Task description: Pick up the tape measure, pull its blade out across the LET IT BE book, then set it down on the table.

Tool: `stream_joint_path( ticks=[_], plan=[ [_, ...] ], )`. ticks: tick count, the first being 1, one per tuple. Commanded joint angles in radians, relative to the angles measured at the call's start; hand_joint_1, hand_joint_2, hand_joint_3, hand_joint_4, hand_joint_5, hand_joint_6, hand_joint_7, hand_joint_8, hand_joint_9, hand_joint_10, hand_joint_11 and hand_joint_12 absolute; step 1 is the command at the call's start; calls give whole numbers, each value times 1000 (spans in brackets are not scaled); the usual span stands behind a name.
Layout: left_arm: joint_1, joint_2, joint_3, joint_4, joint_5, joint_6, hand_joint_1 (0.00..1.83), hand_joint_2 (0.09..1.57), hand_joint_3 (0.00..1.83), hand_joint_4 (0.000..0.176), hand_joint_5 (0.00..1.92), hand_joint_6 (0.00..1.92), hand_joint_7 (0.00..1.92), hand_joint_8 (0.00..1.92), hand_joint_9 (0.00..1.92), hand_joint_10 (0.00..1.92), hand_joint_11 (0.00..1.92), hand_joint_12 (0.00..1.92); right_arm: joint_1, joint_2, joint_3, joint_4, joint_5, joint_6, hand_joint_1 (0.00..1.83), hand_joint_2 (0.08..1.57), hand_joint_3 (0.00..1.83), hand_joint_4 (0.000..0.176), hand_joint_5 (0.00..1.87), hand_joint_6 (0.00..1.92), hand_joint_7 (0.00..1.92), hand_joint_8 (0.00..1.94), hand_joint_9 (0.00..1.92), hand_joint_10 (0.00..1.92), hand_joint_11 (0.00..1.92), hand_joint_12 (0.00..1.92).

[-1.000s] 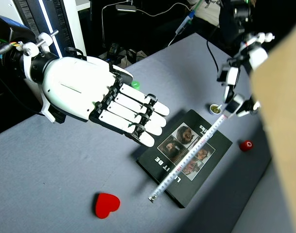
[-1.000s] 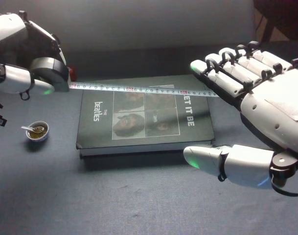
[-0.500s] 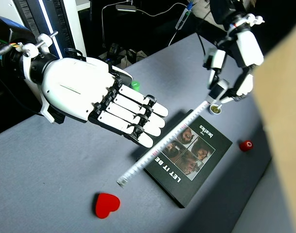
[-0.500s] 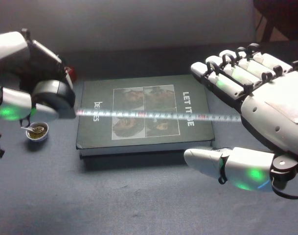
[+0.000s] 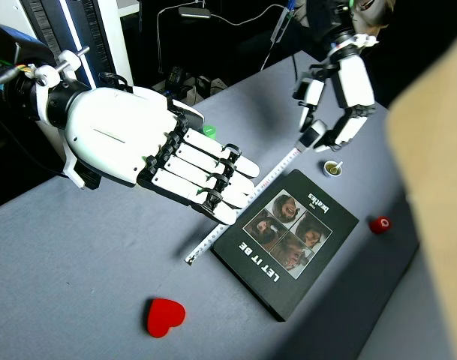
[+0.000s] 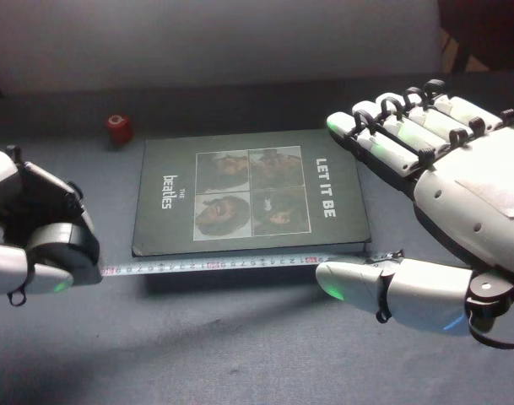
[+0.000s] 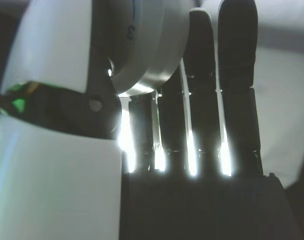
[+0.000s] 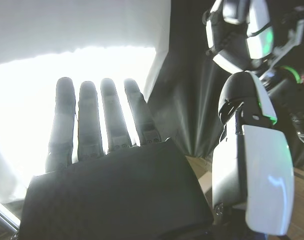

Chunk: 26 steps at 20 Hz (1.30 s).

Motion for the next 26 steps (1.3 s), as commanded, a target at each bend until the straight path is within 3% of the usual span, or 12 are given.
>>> stream_joint_path(
  ticks=[1, 14, 19, 26],
  plan=[
    [9, -7, -3, -13, -168, -18, 1387, 1082, 0, 0, 1024, 688, 1079, 848, 954, 1217, 950, 1009, 5, 2, -5, -67, 81, 6, 37, 1042, 1, 8, 4, 1, 21, 2, 31, 5, 0, 360],
    [130, -126, -50, -81, -344, -6, 1387, 1081, 0, 0, 1032, 682, 1074, 848, 960, 1216, 955, 1016, 4, 2, -5, -75, 81, 8, 37, 1049, 2, 5, 0, 0, 12, 0, 26, 0, 0, 315],
    [189, -157, 6, -79, -403, -27, 1388, 1080, 0, 0, 1019, 683, 1089, 840, 964, 1211, 957, 1017, 4, 2, -5, -77, 79, 10, 35, 1050, 1, 4, 0, 0, 15, 0, 28, 1, 0, 361],
    [194, -203, 75, -59, -406, -35, 1387, 1080, 0, 0, 1019, 680, 1099, 827, 959, 1211, 957, 1013, 4, 1, -5, -78, 78, 10, 35, 1052, 1, 5, 0, 0, 25, 2, 49, 5, 0, 401]
  ],
)
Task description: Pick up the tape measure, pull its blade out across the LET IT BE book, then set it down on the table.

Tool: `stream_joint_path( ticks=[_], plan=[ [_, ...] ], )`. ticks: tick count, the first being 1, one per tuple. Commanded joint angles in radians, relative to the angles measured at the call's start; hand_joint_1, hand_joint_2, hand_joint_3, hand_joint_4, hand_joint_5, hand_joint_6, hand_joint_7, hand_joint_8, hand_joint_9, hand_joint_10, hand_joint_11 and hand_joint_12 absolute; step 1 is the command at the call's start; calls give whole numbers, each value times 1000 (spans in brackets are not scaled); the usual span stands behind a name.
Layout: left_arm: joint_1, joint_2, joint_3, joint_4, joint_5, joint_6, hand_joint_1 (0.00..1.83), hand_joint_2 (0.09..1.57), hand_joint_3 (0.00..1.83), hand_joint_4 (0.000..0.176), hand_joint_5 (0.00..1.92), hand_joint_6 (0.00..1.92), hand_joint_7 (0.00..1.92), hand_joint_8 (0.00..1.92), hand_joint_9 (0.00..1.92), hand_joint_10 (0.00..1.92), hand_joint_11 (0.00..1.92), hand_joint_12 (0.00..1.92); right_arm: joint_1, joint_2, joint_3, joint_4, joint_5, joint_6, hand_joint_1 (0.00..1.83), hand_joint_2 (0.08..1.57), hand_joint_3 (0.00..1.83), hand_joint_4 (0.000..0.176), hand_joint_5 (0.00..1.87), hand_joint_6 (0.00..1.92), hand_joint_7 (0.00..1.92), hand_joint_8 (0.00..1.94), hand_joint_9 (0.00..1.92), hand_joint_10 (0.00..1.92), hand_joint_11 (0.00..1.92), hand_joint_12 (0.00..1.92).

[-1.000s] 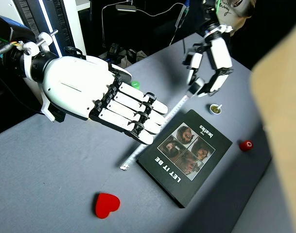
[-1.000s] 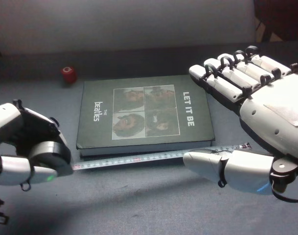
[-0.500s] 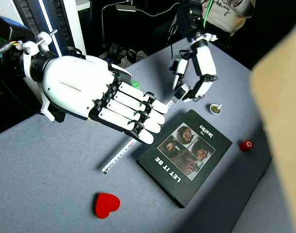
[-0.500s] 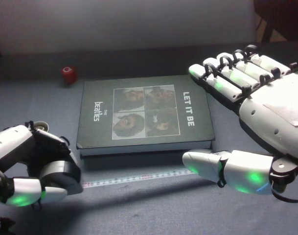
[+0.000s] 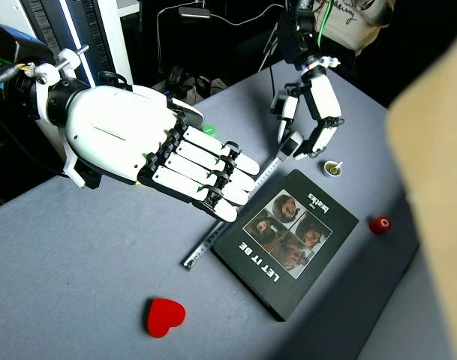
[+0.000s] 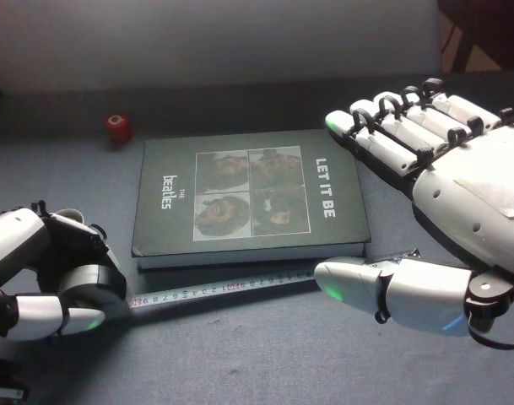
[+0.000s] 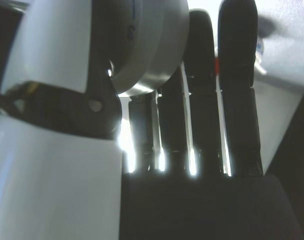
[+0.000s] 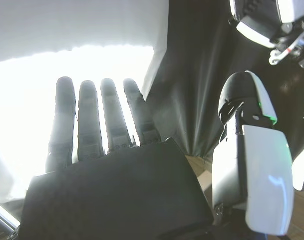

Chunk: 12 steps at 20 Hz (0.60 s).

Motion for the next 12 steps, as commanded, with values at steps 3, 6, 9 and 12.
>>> stream_joint_path(
  ticks=[3, 6, 9, 12],
  plan=[
    [-6, -9, 13, 5, -116, -7, 1388, 1079, 0, 0, 1030, 673, 1089, 829, 966, 1212, 951, 1011, 4, 0, -5, -69, 79, 8, 34, 1053, 1, 5, 0, 0, 25, 1, 50, 5, 0, 403],
    [-6, -13, 14, 6, -116, -1, 1384, 1088, 1, 0, 968, 813, 1090, 821, 941, 1210, 906, 1001, 3, 1, -5, -69, 79, 9, 36, 1056, 3, 5, 0, 0, 27, 2, 52, 5, 0, 405],
    [-7, -15, 10, 7, -116, 3, 1227, 1125, 2, 0, 874, 1062, 1043, 965, 974, 478, 846, 907, 2, 0, -5, -69, 79, 9, 36, 1059, 3, 5, 4, 2, 28, 2, 51, 3, 0, 405],
    [-13, -17, 7, 7, -116, 6, 934, 1074, 0, 0, 834, 177, 918, 152, 944, 56, 717, 705, 1, 0, -5, -71, 79, 9, 35, 1060, 2, 5, 11, 3, 48, 6, 74, 8, 0, 452]
  ],
)
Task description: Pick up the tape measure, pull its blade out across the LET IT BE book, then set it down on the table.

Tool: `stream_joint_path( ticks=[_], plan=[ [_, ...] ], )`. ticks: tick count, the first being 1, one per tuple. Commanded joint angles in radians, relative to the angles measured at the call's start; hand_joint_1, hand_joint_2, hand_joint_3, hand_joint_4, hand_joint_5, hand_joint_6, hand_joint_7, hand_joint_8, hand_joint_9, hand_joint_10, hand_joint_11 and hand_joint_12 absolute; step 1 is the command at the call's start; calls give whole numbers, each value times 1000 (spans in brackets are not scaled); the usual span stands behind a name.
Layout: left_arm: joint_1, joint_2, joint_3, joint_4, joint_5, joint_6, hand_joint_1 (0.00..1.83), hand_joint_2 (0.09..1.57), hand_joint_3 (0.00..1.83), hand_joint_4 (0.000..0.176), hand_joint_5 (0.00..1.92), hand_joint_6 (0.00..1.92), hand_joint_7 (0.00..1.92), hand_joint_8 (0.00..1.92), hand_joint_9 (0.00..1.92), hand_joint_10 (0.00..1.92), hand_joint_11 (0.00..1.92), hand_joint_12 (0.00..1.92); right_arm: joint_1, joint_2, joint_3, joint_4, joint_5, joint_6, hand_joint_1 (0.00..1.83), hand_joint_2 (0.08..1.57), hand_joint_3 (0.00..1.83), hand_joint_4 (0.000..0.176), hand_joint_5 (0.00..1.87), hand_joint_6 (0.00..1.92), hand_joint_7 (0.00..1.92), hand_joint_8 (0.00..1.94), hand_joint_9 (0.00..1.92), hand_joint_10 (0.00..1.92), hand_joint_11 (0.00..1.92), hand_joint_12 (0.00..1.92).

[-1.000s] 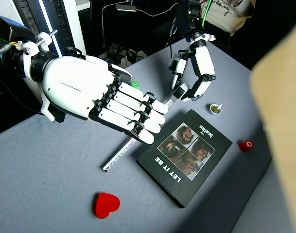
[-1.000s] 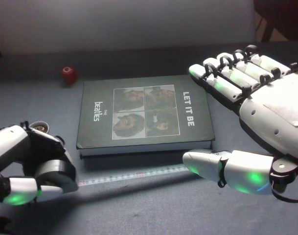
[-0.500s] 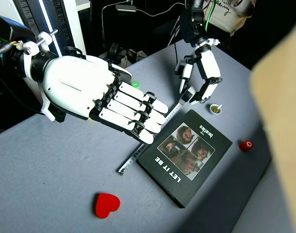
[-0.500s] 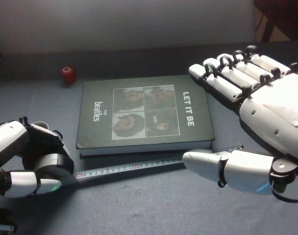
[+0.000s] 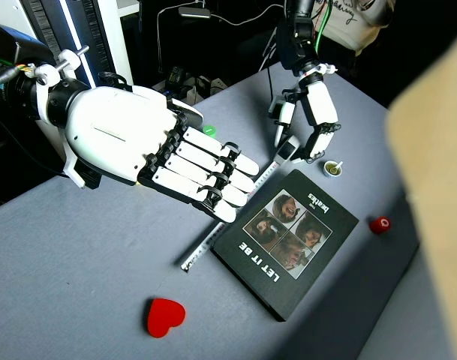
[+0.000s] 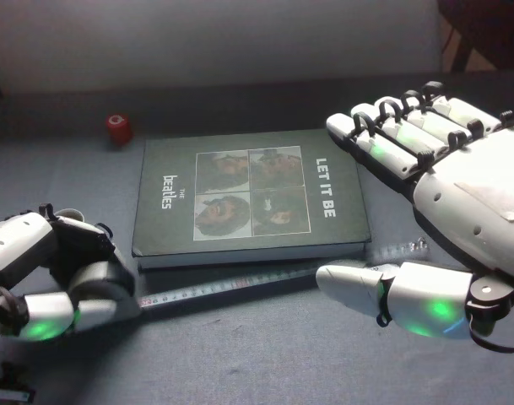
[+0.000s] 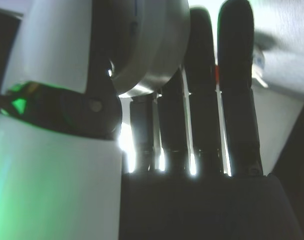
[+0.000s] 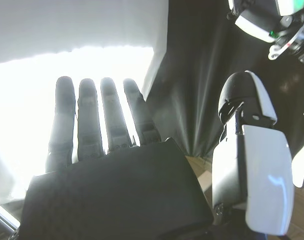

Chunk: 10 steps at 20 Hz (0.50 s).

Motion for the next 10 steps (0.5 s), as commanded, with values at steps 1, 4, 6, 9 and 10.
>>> stream_joint_path(
  ticks=[1, 4, 6, 9, 10],
  plan=[
    [-12, 0, 0, 4, -111, -6, 888, 1057, 0, 0, 843, 58, 915, 47, 926, 22, 689, 670, 8, 1, -5, -70, 80, 5, 36, 1060, 2, 5, 13, 3, 50, 4, 76, 6, 0, 467],
    [-20, 0, -3, 4, -111, -5, 656, 1088, 12, 0, 708, 0, 748, 0, 712, 0, 500, 574, 7, 0, -5, -72, 81, 5, 38, 1057, 0, 5, 2, 0, 49, 1, 79, 3, 0, 407],
    [-27, 3, -3, 7, -111, -5, 598, 1081, 5, 0, 674, 0, 713, 0, 667, 0, 458, 551, 7, 0, -5, -72, 81, 5, 37, 1056, 0, 5, 0, 0, 38, 0, 75, 0, 0, 377],
    [-34, 23, -9, 11, -100, -5, 557, 1082, 4, 0, 653, 0, 714, 3, 671, 3, 448, 544, 6, 0, -5, -72, 81, 5, 36, 1058, 1, 5, 2, 1, 36, 1, 72, 0, 0, 372],
    [-36, 29, -9, 11, -97, -5, 554, 1084, 5, 0, 652, 0, 715, 4, 673, 4, 448, 543, 6, 0, -5, -72, 81, 5, 35, 1058, 1, 5, 3, 1, 36, 1, 72, 0, 0, 371]
  ],
)
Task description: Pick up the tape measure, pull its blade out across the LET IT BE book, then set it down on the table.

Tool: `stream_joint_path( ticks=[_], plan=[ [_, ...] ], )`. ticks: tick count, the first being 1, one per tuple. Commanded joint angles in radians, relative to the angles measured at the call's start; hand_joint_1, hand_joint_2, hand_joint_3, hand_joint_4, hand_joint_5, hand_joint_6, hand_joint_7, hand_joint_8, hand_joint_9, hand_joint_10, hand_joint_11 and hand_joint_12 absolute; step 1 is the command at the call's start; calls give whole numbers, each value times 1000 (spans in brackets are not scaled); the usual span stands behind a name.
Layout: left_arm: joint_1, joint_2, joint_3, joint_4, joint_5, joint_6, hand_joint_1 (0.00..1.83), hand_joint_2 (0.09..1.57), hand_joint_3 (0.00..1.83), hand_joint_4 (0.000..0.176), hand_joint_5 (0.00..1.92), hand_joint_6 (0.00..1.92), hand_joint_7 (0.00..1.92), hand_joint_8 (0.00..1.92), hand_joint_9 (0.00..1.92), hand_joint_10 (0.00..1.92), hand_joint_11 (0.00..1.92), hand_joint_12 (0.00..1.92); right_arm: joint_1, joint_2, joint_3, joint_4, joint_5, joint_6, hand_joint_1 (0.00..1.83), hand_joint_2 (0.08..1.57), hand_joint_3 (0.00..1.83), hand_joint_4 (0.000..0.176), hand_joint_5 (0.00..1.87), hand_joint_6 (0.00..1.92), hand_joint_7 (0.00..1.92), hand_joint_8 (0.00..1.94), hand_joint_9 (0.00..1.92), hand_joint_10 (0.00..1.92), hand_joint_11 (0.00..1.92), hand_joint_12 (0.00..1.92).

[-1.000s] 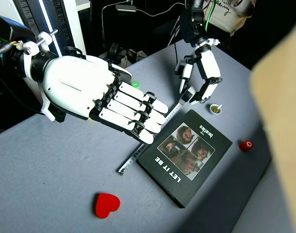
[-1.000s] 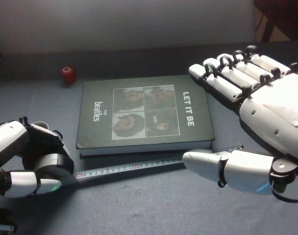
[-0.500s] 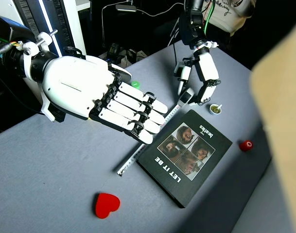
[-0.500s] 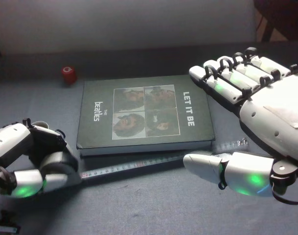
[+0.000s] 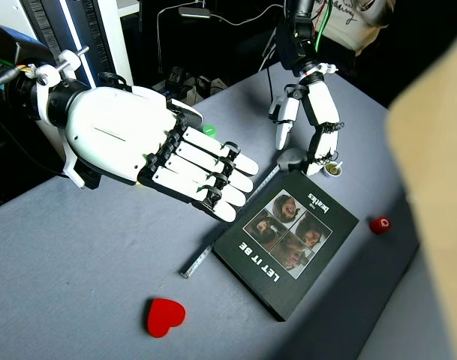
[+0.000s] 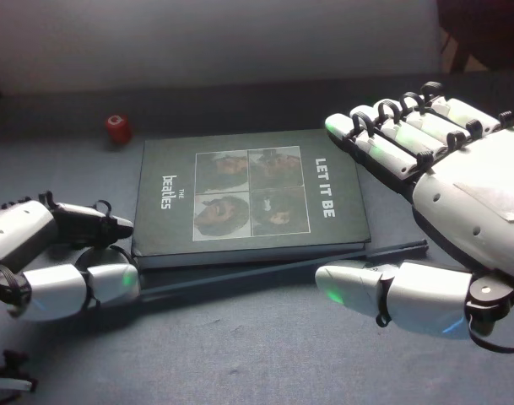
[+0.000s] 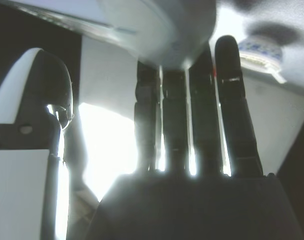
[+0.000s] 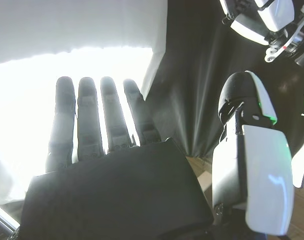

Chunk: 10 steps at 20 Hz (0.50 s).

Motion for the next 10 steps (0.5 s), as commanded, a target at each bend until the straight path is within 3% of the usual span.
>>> stream_joint_path(
  ticks=[1, 6, 8, 10],
  plan=[
    [-13, 15, 3, 5, -103, -6, 553, 1087, 5, 0, 652, 0, 730, 9, 679, 6, 445, 541, 6, 0, -5, -68, 80, 5, 35, 1058, 1, 5, 3, 1, 36, 0, 72, 0, 0, 371],
    [-90, 82, 8, 8, -42, 30, 550, 1087, 3, 0, 651, 0, 740, 10, 680, 4, 451, 543, 5, -1, -5, -69, 80, 6, 35, 1058, 0, 5, 4, 1, 37, 0, 72, 0, 0, 390],
    [-155, 108, 3, 9, 25, 72, 552, 1087, 3, 0, 669, 8, 736, 6, 687, 6, 451, 542, 5, -1, -5, -69, 80, 6, 36, 1059, 0, 6, 4, 1, 37, 0, 76, 2, 0, 391],
    [-300, 135, -23, -5, 175, 180, 560, 1081, 0, 0, 679, 9, 766, 15, 703, 10, 460, 542, 4, -1, -5, -70, 80, 6, 44, 1062, 1, 0, 70, 13, 81, 8, 101, 6, 0, 462]
  ],
)
